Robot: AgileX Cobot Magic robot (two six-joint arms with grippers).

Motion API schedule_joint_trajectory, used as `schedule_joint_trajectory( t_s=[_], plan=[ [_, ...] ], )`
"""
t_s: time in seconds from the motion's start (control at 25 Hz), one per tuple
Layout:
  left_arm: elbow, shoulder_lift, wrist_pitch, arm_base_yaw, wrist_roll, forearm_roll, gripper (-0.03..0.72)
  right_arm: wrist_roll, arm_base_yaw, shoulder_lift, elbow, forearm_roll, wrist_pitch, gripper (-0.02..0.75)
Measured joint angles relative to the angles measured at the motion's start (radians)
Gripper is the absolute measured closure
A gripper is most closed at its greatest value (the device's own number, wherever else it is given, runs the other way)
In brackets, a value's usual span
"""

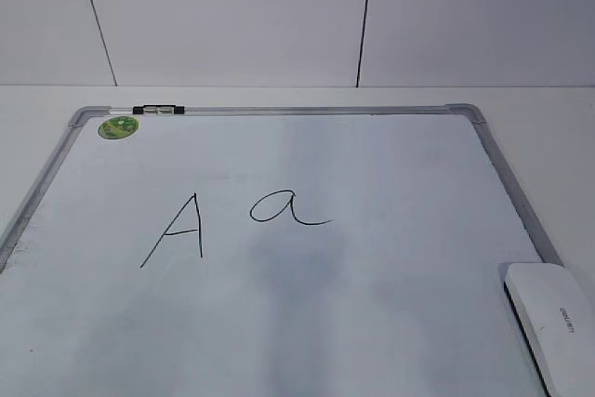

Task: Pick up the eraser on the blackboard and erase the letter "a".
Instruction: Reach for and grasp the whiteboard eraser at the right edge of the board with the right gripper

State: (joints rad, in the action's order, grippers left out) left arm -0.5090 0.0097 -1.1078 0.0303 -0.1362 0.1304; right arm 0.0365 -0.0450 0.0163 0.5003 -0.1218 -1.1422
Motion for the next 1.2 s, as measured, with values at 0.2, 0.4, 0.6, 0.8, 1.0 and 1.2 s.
schedule_joint_trajectory(
  t_s=[0.2, 0.4, 0.6, 0.8, 1.0, 1.2],
  plan=[
    [0.000, 0.000, 0.000, 0.000, 0.000, 0.000, 0.443, 0.000, 0.000, 0.000, 0.000, 0.000, 0.000, 0.146],
    [0.000, 0.000, 0.000, 0.000, 0.000, 0.000, 0.443, 0.000, 0.000, 0.000, 0.000, 0.000, 0.000, 0.146],
    [0.000, 0.000, 0.000, 0.000, 0.000, 0.000, 0.443, 0.000, 0.000, 0.000, 0.000, 0.000, 0.000, 0.146],
    [0.000, 0.000, 0.000, 0.000, 0.000, 0.000, 0.443, 0.000, 0.000, 0.000, 0.000, 0.000, 0.000, 0.146],
    [0.000, 0.000, 0.000, 0.000, 0.000, 0.000, 0.443, 0.000, 0.000, 0.000, 0.000, 0.000, 0.000, 0.146],
    [0.000, 0.000, 0.000, 0.000, 0.000, 0.000, 0.443, 0.000, 0.000, 0.000, 0.000, 0.000, 0.000, 0.146]
  ],
)
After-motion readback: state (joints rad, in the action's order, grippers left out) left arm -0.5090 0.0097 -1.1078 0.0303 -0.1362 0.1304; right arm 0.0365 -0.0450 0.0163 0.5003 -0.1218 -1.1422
